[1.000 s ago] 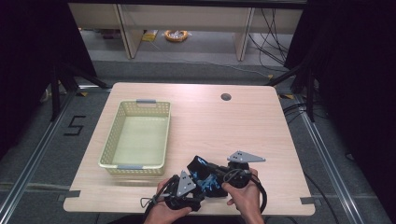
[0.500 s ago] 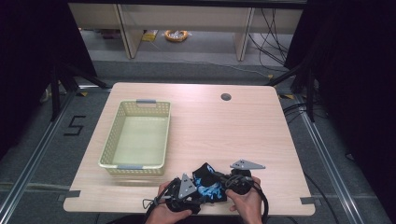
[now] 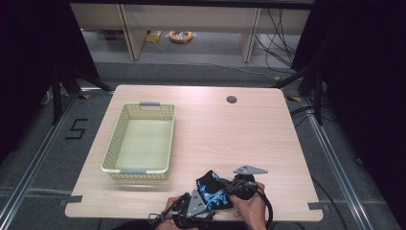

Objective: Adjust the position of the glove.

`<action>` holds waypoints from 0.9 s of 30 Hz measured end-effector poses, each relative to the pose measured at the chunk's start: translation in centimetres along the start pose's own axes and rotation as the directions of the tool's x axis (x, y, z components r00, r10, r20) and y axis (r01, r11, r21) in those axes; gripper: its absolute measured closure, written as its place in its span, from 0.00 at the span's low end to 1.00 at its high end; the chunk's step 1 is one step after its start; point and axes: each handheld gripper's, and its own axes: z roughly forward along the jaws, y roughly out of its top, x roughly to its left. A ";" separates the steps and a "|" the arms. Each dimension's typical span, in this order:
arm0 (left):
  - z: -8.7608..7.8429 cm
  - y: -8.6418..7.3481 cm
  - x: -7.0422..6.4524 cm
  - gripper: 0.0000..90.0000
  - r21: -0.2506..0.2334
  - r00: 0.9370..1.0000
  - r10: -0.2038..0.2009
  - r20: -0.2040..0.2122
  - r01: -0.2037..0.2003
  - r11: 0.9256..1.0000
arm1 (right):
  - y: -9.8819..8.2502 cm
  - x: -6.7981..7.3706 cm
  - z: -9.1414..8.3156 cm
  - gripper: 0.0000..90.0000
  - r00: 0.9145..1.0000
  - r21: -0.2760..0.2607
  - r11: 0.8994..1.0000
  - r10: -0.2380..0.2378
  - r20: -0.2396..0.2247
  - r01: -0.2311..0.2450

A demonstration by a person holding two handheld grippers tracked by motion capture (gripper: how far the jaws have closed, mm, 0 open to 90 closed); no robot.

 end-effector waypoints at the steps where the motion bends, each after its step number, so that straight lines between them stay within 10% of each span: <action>1: 0.1 -0.1 0.1 0.44 0.002 1.000 0.010 -0.002 -0.010 1.000 | 0.0 0.0 0.0 0.97 1.000 0.001 1.000 0.001 -0.006 -0.001; 7: -0.9 -0.1 0.8 0.86 -0.033 0.996 0.085 -0.007 -0.085 0.996 | 0.2 0.0 -0.5 0.98 1.000 -0.005 1.000 -0.011 -0.005 0.011; 10: -0.9 -0.1 0.8 0.95 -0.040 0.998 0.053 0.017 -0.053 0.998 | 0.4 0.2 -0.9 0.99 1.000 -0.017 1.000 -0.026 -0.016 0.026; 27: -4.1 0.4 4.2 0.97 -0.068 0.994 0.108 -0.006 -0.108 0.992 | -1.3 2.7 -3.8 0.99 0.992 -0.118 0.993 0.009 -0.122 -0.024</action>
